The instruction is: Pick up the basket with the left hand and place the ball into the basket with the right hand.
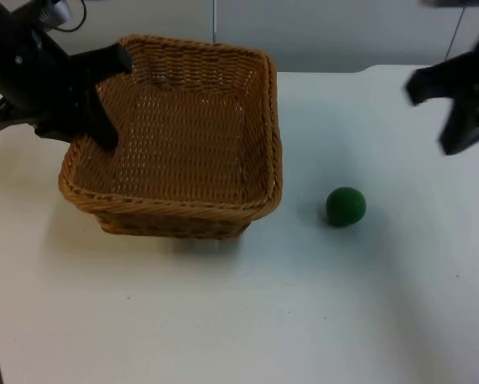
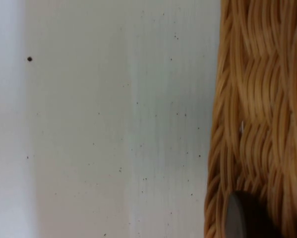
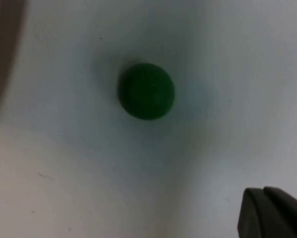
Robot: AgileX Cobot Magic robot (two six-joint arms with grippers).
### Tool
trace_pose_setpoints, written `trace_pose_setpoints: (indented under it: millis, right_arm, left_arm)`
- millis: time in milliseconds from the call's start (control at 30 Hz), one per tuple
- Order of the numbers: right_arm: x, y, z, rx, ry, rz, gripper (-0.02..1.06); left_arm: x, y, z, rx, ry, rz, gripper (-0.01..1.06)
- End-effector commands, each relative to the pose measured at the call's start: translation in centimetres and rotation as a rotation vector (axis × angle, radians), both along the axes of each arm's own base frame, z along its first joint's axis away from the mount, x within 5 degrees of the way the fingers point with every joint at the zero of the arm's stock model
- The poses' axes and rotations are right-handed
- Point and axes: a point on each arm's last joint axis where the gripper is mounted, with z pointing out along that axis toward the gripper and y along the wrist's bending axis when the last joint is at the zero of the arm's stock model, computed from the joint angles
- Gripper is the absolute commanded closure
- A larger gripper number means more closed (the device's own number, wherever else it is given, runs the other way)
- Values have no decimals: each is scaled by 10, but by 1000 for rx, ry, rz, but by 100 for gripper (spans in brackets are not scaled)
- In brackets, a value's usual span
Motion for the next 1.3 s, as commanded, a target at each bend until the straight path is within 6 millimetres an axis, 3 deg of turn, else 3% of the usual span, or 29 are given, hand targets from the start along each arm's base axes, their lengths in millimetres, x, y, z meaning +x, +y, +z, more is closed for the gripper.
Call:
trace_pose_setpoints:
  millis: [0, 67, 167, 200, 233, 300, 467, 933, 1267]
  right_arm:
    - [6, 14, 0, 8, -12, 18, 104]
    - [8, 18, 0, 12, -21, 20, 101]
    - [10, 23, -1, 25, -44, -15, 82]
    - [10, 23, -1, 25, -44, -15, 82]
    - [11, 25, -1, 28, -64, -11, 68]
    - [13, 27, 0, 20, -94, 6, 53]
    - [17, 28, -7, 14, -106, -19, 41]
    - [31, 48, -61, 13, -40, -19, 37]
    - [39, 52, -78, 8, -34, -14, 37]
  left_arm:
    - [0, -1, 7, -19, -15, 16, 105]
    - [0, -1, 7, -19, -15, 16, 105]
    - [0, -1, 7, -19, -15, 16, 105]
    - [0, -1, 7, -19, -15, 16, 105]
    - [0, -1, 7, -19, -15, 16, 105]
    - [0, -1, 7, -19, -15, 16, 105]
    - [0, -1, 7, -19, -15, 16, 105]
    - [0, -1, 7, -19, -15, 16, 105]
    - [0, -1, 7, -18, -17, 17, 105]
